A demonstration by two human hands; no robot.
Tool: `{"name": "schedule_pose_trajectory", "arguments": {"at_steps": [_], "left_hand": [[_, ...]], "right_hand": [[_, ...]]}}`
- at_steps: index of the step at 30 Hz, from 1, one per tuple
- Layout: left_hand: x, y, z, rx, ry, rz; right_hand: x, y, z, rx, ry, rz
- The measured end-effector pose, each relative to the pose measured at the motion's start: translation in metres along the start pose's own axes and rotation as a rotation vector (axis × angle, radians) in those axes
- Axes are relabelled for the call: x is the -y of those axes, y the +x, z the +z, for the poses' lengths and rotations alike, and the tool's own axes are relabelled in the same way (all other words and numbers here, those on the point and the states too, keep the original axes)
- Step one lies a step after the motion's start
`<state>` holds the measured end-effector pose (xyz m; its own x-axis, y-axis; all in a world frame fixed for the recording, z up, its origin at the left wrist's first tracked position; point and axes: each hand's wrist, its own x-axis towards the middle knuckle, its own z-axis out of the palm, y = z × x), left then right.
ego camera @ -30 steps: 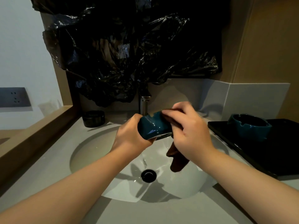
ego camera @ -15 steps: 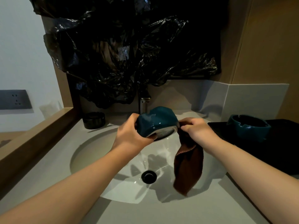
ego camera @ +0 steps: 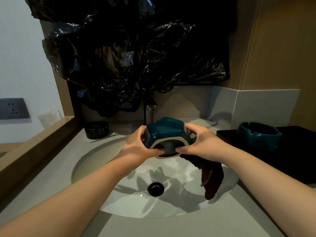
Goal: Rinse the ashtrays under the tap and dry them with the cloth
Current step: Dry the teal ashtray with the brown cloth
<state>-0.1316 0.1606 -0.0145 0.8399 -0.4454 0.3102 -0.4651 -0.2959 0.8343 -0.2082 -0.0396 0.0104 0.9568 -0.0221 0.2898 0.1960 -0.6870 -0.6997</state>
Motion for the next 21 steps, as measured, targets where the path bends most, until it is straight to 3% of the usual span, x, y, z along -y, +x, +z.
{"name": "schedule_pose_trajectory", "arguments": {"at_steps": [3, 6, 11, 18, 21], "left_hand": [[0.003, -0.001, 0.001, 0.036, 0.032, -0.011], [0.007, -0.003, 0.004, 0.042, 0.076, 0.027], [-0.005, -0.01, 0.009, 0.01, 0.384, 0.136], [-0.009, -0.009, 0.011, -0.011, 0.5, 0.117], [-0.006, -0.007, 0.01, -0.047, 0.498, 0.073]], "right_hand": [[0.005, -0.001, -0.002, -0.042, -0.074, -0.059], [0.007, -0.001, -0.004, -0.1, -0.39, -0.085], [0.008, -0.002, -0.001, -0.121, -0.671, -0.106], [0.014, 0.0, 0.006, -0.097, -0.742, -0.147], [0.015, 0.0, -0.006, 0.033, -0.51, 0.031]]}}
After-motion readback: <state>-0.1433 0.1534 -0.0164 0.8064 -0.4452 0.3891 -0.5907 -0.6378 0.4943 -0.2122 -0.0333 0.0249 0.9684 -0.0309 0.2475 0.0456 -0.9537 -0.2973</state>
